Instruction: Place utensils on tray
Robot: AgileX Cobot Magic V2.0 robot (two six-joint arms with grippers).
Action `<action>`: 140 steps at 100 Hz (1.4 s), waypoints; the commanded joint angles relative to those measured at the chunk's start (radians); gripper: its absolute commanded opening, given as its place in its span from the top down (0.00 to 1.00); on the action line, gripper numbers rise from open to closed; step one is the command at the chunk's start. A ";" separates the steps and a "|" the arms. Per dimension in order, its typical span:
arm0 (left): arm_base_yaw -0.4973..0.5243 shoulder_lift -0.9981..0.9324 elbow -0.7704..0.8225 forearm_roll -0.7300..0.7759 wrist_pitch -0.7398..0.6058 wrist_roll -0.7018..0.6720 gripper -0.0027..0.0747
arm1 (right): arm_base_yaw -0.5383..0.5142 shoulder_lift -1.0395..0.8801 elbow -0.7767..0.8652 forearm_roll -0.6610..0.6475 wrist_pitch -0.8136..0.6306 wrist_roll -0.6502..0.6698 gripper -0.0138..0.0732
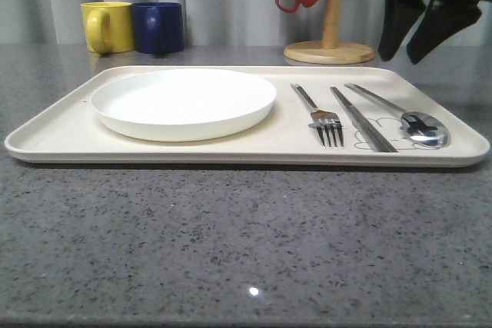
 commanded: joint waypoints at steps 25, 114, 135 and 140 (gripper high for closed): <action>-0.004 0.009 -0.026 -0.005 -0.081 -0.011 0.99 | -0.149 -0.296 0.077 -0.090 -0.097 -0.017 0.53; -0.004 0.009 -0.026 -0.005 -0.081 -0.011 0.99 | -0.203 -1.214 0.817 -0.241 -0.536 -0.017 0.82; -0.004 0.009 -0.026 -0.005 -0.081 -0.011 0.99 | -0.203 -1.214 0.817 -0.241 -0.532 -0.017 0.92; -0.004 0.009 -0.026 -0.005 -0.081 -0.011 0.99 | -0.203 -1.214 0.817 -0.241 -0.524 -0.017 0.92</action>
